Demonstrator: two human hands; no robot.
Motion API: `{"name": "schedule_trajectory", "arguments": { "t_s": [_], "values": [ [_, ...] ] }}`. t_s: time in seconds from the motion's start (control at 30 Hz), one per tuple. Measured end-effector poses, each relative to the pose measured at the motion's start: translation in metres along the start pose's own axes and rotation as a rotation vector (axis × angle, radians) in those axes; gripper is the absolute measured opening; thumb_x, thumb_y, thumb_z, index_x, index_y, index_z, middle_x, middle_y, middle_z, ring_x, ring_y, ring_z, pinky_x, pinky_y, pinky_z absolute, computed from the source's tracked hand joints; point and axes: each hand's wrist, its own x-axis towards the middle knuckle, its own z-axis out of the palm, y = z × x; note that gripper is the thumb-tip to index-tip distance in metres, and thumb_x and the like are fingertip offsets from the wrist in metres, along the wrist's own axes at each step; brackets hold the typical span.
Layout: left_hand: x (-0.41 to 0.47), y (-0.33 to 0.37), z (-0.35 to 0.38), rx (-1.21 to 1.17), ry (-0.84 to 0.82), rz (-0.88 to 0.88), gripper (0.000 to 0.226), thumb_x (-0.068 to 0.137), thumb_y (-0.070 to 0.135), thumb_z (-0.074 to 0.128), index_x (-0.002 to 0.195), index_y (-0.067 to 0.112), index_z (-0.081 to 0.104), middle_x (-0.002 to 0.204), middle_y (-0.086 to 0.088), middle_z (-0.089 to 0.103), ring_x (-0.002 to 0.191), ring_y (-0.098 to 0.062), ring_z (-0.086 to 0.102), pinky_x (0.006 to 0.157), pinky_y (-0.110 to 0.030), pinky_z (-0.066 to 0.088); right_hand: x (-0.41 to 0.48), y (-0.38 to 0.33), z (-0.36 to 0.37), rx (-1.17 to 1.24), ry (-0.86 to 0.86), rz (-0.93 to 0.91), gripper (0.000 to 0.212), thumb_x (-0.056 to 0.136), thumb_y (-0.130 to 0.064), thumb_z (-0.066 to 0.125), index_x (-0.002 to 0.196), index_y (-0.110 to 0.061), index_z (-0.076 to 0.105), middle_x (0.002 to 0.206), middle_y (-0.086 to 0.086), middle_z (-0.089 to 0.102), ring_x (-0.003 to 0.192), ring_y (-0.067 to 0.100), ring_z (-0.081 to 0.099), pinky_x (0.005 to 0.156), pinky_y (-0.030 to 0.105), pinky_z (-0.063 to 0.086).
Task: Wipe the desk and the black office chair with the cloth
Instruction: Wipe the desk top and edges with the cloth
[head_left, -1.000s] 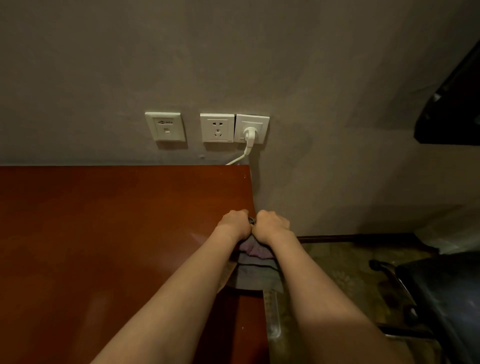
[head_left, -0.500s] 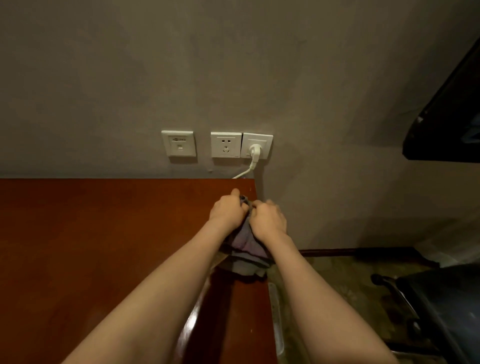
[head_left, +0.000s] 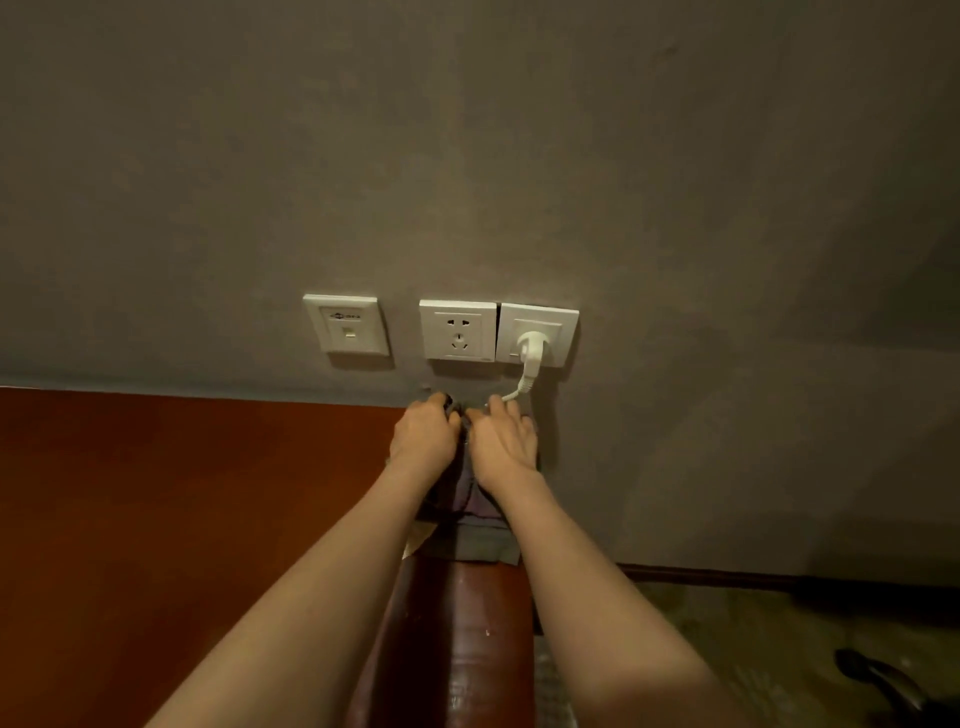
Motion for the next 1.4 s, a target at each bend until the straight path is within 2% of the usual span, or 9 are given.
{"name": "schedule_trajectory", "arguments": {
  "t_s": [0.37, 0.6, 0.8, 0.87, 0.93, 0.97, 1.0, 1.23, 1.4],
  "values": [
    [0.028, 0.022, 0.025, 0.111, -0.036, 0.052, 0.026, 0.095, 0.021, 0.041, 0.110, 0.007, 0.057, 0.114, -0.019, 0.060, 0.104, -0.037, 0.057, 0.075, -0.036, 0.044, 0.027, 0.016, 0.005, -0.085, 0.005, 0.100, 0.039, 0.101, -0.017, 0.028, 0.134, -0.009, 0.048, 0.141, 0.012, 0.037, 0.128, 0.033, 0.032, 0.099, 0.039, 0.032],
    [0.029, 0.028, 0.026, 0.106, -0.125, 0.088, 0.031, 0.097, 0.022, 0.041, 0.123, 0.013, 0.054, 0.123, -0.016, 0.058, 0.111, -0.034, 0.055, 0.083, -0.037, 0.045, 0.026, 0.018, 0.002, -0.128, -0.041, 0.178, 0.039, 0.102, -0.011, 0.025, 0.135, -0.003, 0.045, 0.138, 0.016, 0.038, 0.125, 0.032, 0.035, 0.097, 0.039, 0.035],
    [0.018, 0.040, 0.033, 0.090, -0.140, 0.136, 0.029, 0.097, 0.023, 0.041, 0.120, 0.011, 0.055, 0.119, -0.018, 0.059, 0.107, -0.035, 0.057, 0.082, -0.038, 0.046, 0.012, 0.031, 0.002, -0.042, -0.004, 0.258, 0.040, 0.103, -0.018, 0.025, 0.131, -0.001, 0.047, 0.133, 0.016, 0.042, 0.122, 0.031, 0.038, 0.096, 0.038, 0.035],
    [0.012, 0.041, 0.034, 0.079, -0.150, 0.152, 0.034, 0.097, 0.024, 0.041, 0.128, 0.014, 0.052, 0.124, -0.018, 0.055, 0.110, -0.035, 0.055, 0.086, -0.038, 0.046, 0.007, 0.032, 0.008, -0.045, 0.057, 0.297, 0.040, 0.099, -0.016, 0.027, 0.120, 0.000, 0.057, 0.122, 0.016, 0.051, 0.114, 0.031, 0.047, 0.089, 0.038, 0.041],
    [0.003, 0.041, 0.036, 0.057, -0.156, 0.172, 0.038, 0.098, 0.026, 0.041, 0.135, 0.020, 0.048, 0.130, -0.016, 0.050, 0.115, -0.034, 0.053, 0.091, -0.037, 0.044, -0.003, 0.031, 0.010, -0.053, 0.118, 0.306, 0.043, 0.082, -0.016, 0.031, 0.080, -0.005, 0.073, 0.085, 0.011, 0.063, 0.080, 0.026, 0.061, 0.063, 0.032, 0.048],
    [-0.003, 0.040, 0.039, 0.039, -0.156, 0.180, 0.040, 0.097, 0.027, 0.042, 0.136, 0.022, 0.046, 0.134, -0.015, 0.047, 0.117, -0.034, 0.052, 0.092, -0.037, 0.043, -0.009, 0.033, 0.016, -0.069, 0.142, 0.301, 0.043, 0.074, -0.017, 0.031, 0.062, -0.007, 0.071, 0.069, 0.009, 0.061, 0.064, 0.025, 0.060, 0.052, 0.028, 0.046],
    [-0.009, 0.039, 0.042, 0.022, -0.154, 0.185, 0.040, 0.097, 0.028, 0.042, 0.137, 0.024, 0.046, 0.137, -0.013, 0.045, 0.118, -0.034, 0.051, 0.094, -0.036, 0.043, -0.011, 0.036, 0.024, -0.055, 0.148, 0.286, 0.041, 0.070, -0.016, 0.031, 0.054, -0.006, 0.068, 0.061, 0.009, 0.058, 0.056, 0.025, 0.057, 0.047, 0.026, 0.043],
    [-0.043, 0.027, 0.044, 0.020, -0.232, 0.214, 0.041, 0.098, 0.029, 0.042, 0.139, 0.025, 0.043, 0.140, -0.012, 0.043, 0.123, -0.031, 0.048, 0.096, -0.036, 0.040, -0.046, 0.029, 0.034, -0.014, 0.122, 0.306, 0.038, 0.066, -0.009, 0.031, 0.047, -0.002, 0.063, 0.055, 0.011, 0.054, 0.049, 0.026, 0.054, 0.043, 0.025, 0.040],
    [-0.052, 0.030, 0.032, 0.042, -0.241, 0.266, 0.040, 0.097, 0.028, 0.043, 0.136, 0.023, 0.048, 0.138, -0.012, 0.047, 0.120, -0.034, 0.050, 0.096, -0.039, 0.043, -0.056, 0.027, 0.017, -0.030, 0.088, 0.234, 0.025, 0.057, -0.014, 0.045, 0.044, -0.005, 0.064, 0.055, 0.011, 0.055, 0.050, 0.027, 0.057, 0.042, 0.026, 0.043]
  ]
}}
